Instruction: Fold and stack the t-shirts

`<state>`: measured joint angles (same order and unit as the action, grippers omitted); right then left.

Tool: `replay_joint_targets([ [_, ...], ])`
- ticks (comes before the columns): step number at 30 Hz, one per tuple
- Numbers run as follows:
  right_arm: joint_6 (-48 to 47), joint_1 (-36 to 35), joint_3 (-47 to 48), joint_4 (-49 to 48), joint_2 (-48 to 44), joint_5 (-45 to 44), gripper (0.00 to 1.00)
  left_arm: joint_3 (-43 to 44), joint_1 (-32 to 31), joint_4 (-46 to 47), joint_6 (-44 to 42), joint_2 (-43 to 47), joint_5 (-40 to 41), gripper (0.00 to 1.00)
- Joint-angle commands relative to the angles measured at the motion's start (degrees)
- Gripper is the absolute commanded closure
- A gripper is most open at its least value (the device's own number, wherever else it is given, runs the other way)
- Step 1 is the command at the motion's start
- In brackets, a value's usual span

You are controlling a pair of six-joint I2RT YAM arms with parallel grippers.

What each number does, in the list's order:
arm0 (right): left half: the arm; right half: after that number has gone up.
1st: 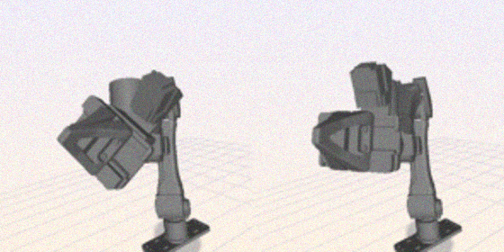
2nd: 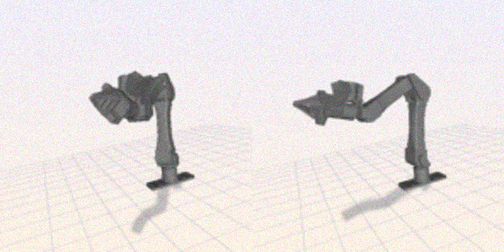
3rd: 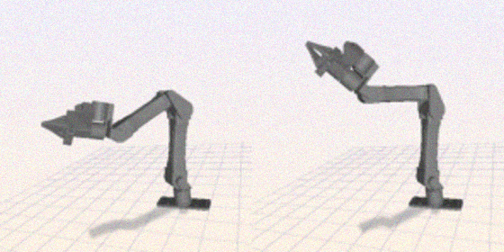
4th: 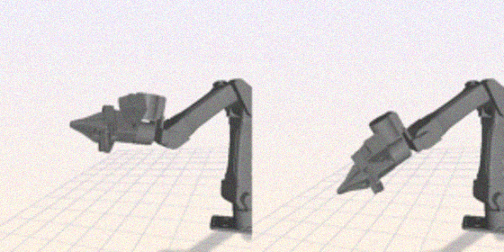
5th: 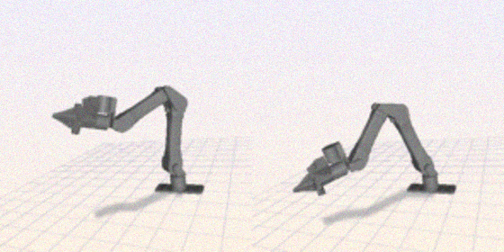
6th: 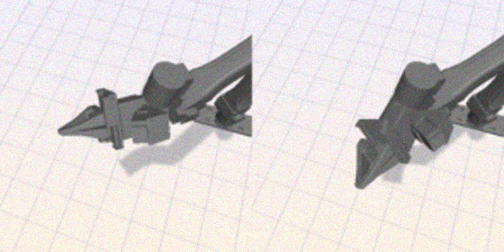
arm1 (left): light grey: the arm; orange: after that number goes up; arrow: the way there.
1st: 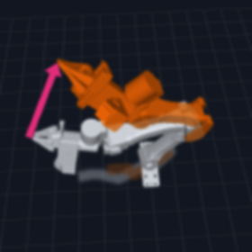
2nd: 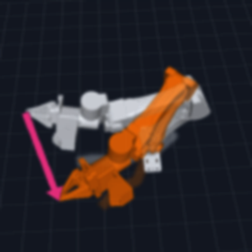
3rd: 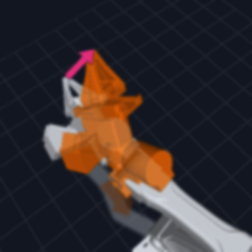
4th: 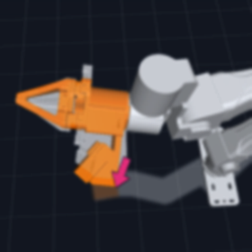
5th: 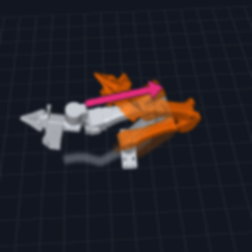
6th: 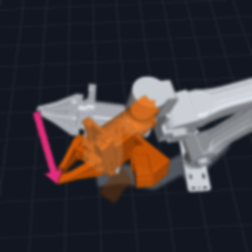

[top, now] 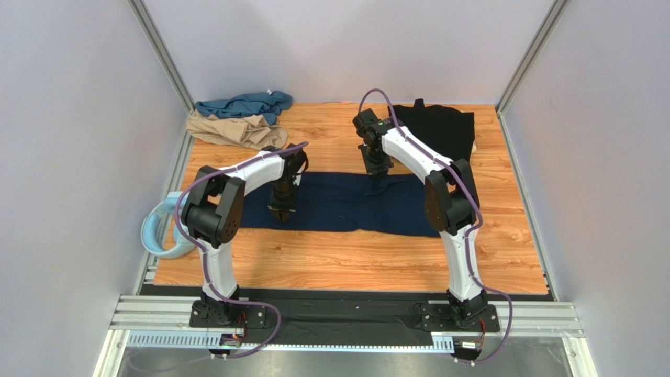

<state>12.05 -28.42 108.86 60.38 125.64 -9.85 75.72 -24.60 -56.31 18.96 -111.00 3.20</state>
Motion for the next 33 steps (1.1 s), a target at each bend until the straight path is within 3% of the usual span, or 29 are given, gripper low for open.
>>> replay_joint_targets([
  [1,-1.59,0.04,2.76,-4.65,-0.93,0.27,0.81,0.21,0.08,0.15,-1.29,0.52,-0.83,0.84],
  [11,-1.68,1.00,3.20,-5.45,-0.48,-8.42,0.78,0.04,0.08,-0.02,-1.56,0.70,-0.83,0.84],
  [16,-1.69,2.58,-3.45,-7.38,-8.83,-12.65,0.77,0.04,0.08,0.24,-1.56,1.66,-0.30,0.84],
  [22,-0.98,5.13,-12.25,-7.29,-13.76,-9.23,0.76,0.56,0.08,0.68,-1.47,0.44,-1.62,0.83],
  [33,0.16,4.96,-11.74,-7.47,-8.14,-2.81,0.77,1.89,0.08,-0.02,-1.65,0.17,-0.92,0.84],
])
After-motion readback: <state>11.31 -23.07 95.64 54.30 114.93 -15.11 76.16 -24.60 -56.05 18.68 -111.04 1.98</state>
